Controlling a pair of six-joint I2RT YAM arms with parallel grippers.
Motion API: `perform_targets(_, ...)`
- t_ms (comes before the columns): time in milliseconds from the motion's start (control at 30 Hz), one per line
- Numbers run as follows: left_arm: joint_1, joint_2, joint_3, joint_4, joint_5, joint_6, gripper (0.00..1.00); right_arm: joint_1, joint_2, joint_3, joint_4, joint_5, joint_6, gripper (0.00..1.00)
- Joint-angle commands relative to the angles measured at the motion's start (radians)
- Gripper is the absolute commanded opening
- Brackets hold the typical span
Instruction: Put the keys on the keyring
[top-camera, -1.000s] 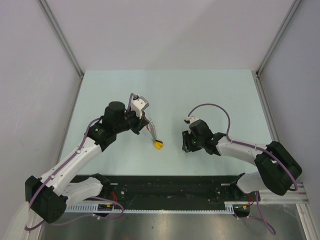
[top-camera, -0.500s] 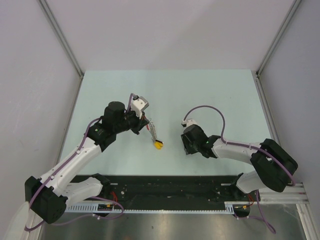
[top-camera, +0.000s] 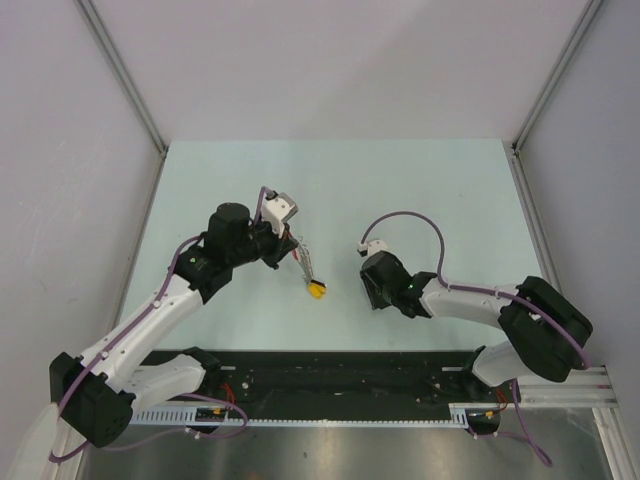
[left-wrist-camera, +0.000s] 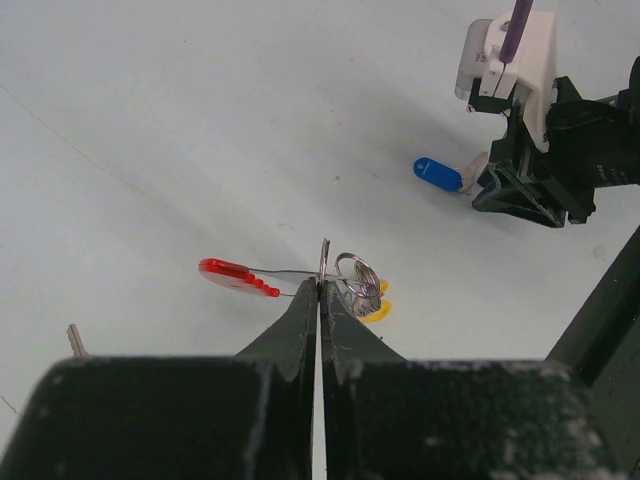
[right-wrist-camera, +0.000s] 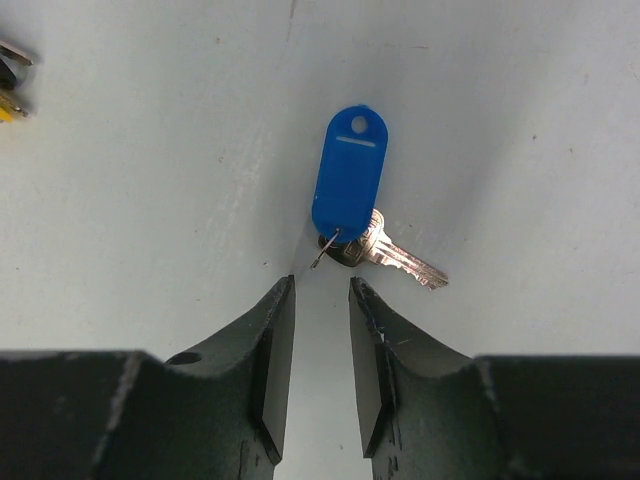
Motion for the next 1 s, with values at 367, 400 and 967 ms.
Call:
perform_targets(367,0.006,-0.026,0.048,0.027,0.006,0.013,0.00,-0.051,-0.036,0.058,0.030,-0.033,-0.085,0.40)
perform_targets(400,0.007,-0.026,0.048,0.026,0.009,0.013,0.00,-0.057,-0.031,0.058,0.034,-0.047,-0.094,0.40)
perform_targets(967,0.007,-0.022,0.048,0.024,0.006,0.014,0.00,-0.124,-0.045,0.100,0.021,-0.165,0.093,0.26)
